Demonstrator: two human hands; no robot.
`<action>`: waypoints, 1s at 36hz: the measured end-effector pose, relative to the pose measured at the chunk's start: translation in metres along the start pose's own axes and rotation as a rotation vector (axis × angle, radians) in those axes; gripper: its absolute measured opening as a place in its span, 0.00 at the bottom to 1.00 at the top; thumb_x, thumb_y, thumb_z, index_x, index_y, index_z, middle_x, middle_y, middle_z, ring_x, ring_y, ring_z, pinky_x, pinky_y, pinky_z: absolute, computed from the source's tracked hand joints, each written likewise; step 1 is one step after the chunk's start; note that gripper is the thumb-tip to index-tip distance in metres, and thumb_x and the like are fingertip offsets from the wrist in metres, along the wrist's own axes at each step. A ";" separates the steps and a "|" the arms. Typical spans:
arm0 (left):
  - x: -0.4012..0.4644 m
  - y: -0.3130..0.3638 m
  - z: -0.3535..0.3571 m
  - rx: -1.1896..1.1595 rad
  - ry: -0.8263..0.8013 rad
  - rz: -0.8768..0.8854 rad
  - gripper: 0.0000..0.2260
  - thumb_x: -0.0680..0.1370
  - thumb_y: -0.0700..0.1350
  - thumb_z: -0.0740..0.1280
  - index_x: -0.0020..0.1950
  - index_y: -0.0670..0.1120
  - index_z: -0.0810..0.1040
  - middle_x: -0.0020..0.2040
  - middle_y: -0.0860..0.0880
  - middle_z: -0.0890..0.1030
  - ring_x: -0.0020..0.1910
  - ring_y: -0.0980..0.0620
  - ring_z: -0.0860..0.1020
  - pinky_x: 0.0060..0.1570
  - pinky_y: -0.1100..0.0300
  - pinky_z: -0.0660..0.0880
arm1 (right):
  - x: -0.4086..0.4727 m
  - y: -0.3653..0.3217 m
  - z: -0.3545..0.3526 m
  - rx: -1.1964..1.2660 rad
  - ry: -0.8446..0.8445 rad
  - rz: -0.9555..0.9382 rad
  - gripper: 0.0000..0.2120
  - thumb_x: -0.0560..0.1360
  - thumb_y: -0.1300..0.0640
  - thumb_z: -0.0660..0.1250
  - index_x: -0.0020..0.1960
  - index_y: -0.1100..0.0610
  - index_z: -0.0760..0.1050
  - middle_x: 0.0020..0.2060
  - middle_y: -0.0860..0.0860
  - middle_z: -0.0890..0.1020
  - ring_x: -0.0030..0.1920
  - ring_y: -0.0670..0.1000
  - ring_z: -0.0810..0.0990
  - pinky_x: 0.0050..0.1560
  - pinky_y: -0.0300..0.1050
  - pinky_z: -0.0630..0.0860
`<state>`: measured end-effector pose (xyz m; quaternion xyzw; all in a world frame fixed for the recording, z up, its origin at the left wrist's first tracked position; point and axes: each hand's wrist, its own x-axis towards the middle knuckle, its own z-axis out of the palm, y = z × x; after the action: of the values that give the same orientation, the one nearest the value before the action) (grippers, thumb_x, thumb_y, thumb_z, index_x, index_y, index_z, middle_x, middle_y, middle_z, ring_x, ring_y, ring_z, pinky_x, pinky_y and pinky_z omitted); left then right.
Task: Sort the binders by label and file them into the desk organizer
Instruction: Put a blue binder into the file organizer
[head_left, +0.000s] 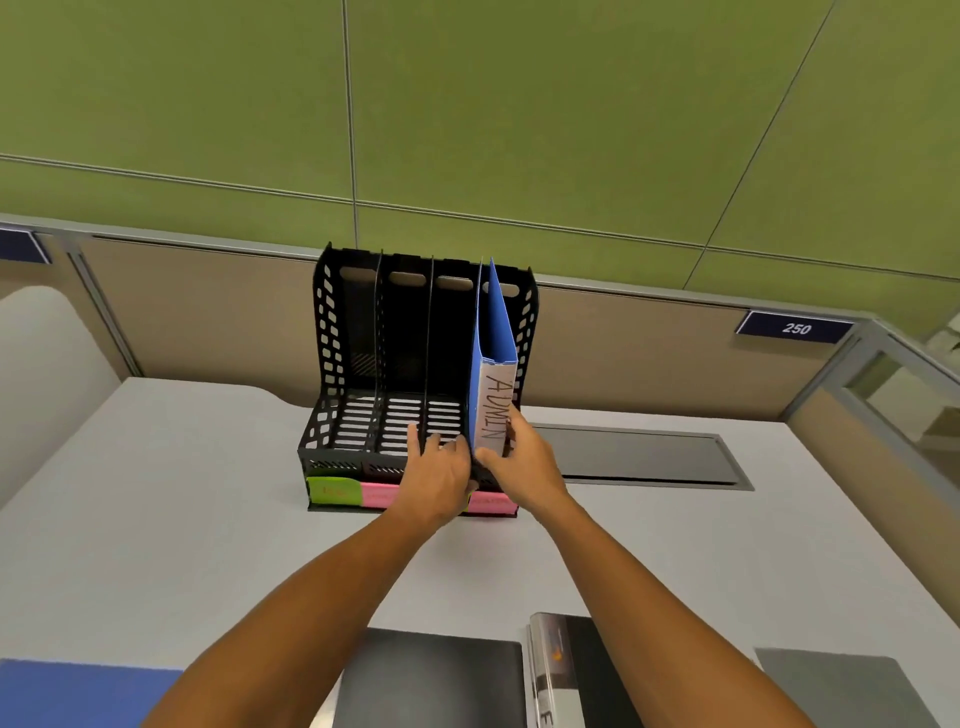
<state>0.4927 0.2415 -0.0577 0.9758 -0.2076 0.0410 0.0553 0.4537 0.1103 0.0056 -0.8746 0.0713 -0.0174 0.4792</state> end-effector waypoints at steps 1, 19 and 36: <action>-0.002 0.004 -0.002 -0.027 0.001 -0.011 0.29 0.78 0.56 0.68 0.74 0.45 0.66 0.69 0.47 0.76 0.74 0.41 0.67 0.75 0.33 0.46 | -0.005 0.002 -0.002 0.009 -0.005 -0.002 0.36 0.77 0.58 0.70 0.79 0.43 0.58 0.72 0.47 0.73 0.70 0.53 0.73 0.66 0.54 0.75; -0.101 0.089 -0.042 -0.387 0.161 -0.163 0.42 0.80 0.55 0.64 0.81 0.40 0.41 0.82 0.43 0.48 0.80 0.36 0.47 0.77 0.40 0.47 | -0.161 0.035 -0.037 0.146 0.185 0.114 0.35 0.78 0.46 0.68 0.79 0.42 0.55 0.76 0.47 0.67 0.72 0.54 0.72 0.66 0.51 0.73; -0.177 0.200 -0.012 -0.609 -0.077 0.055 0.39 0.80 0.61 0.62 0.82 0.47 0.45 0.83 0.47 0.48 0.82 0.44 0.47 0.80 0.48 0.49 | -0.316 0.144 -0.144 -0.018 0.436 0.319 0.36 0.78 0.46 0.69 0.80 0.43 0.54 0.77 0.47 0.66 0.74 0.55 0.68 0.67 0.54 0.72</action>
<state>0.2489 0.1325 -0.0456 0.9092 -0.2386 -0.0585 0.3362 0.1115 -0.0419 -0.0260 -0.8322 0.3099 -0.1292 0.4413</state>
